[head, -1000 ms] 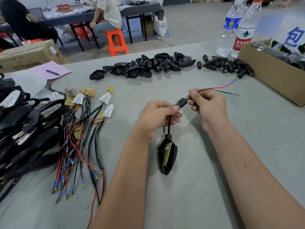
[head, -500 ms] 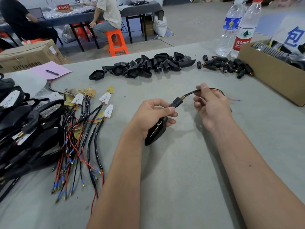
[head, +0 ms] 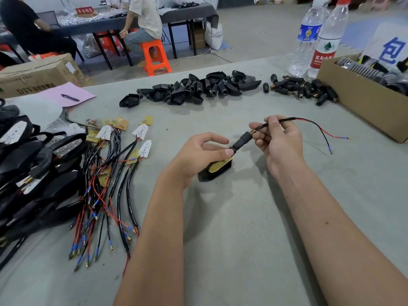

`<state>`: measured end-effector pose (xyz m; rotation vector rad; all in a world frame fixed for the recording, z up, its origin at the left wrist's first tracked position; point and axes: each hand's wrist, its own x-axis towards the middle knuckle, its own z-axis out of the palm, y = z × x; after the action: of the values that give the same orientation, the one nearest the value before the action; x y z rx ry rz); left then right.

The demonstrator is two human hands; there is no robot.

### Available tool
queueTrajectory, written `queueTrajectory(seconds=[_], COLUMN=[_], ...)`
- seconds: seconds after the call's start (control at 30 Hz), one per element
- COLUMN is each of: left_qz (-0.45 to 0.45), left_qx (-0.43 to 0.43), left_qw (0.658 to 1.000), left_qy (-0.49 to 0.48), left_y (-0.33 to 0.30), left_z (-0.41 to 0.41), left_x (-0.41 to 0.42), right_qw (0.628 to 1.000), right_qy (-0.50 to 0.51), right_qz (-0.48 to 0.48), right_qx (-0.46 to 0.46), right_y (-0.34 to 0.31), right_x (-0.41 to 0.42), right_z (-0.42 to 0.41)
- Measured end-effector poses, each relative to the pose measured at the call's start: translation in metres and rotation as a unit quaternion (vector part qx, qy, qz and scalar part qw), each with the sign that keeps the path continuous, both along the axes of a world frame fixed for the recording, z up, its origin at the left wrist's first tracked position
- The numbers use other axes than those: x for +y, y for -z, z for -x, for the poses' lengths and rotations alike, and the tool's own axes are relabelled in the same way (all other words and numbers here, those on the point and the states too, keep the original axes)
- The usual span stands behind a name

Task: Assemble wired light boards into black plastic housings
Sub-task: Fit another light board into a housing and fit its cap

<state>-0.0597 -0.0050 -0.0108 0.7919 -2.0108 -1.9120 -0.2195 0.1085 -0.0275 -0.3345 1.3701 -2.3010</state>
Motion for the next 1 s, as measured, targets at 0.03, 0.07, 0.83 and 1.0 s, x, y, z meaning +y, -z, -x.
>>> queueTrajectory(seconds=[0.03, 0.07, 0.83, 1.0], left_qz=[0.004, 0.008, 0.012, 0.012], left_qx=[-0.008, -0.011, 0.067, 0.063], left_qw=[1.0, 1.0, 0.993, 0.993], left_qy=[0.005, 0.006, -0.094, -0.095], left_y=[0.0006, 0.0011, 0.0, -0.0002], left_z=[-0.0012, -0.0019, 0.0039, 0.0038], left_x=[-0.0011, -0.0016, 0.0058, 0.0057], right_qw=[1.0, 1.0, 0.987, 0.984], right_qy=[0.003, 0.003, -0.159, -0.163], right_qz=[0.005, 0.01, 0.02, 0.046], right_qx=[-0.001, -0.003, -0.025, -0.057], right_y=[-0.0001, -0.0001, -0.003, -0.0049], right_x=[-0.0002, -0.0005, 0.0044, 0.0041], right_z=[0.0004, 0.0008, -0.0034, -0.0052])
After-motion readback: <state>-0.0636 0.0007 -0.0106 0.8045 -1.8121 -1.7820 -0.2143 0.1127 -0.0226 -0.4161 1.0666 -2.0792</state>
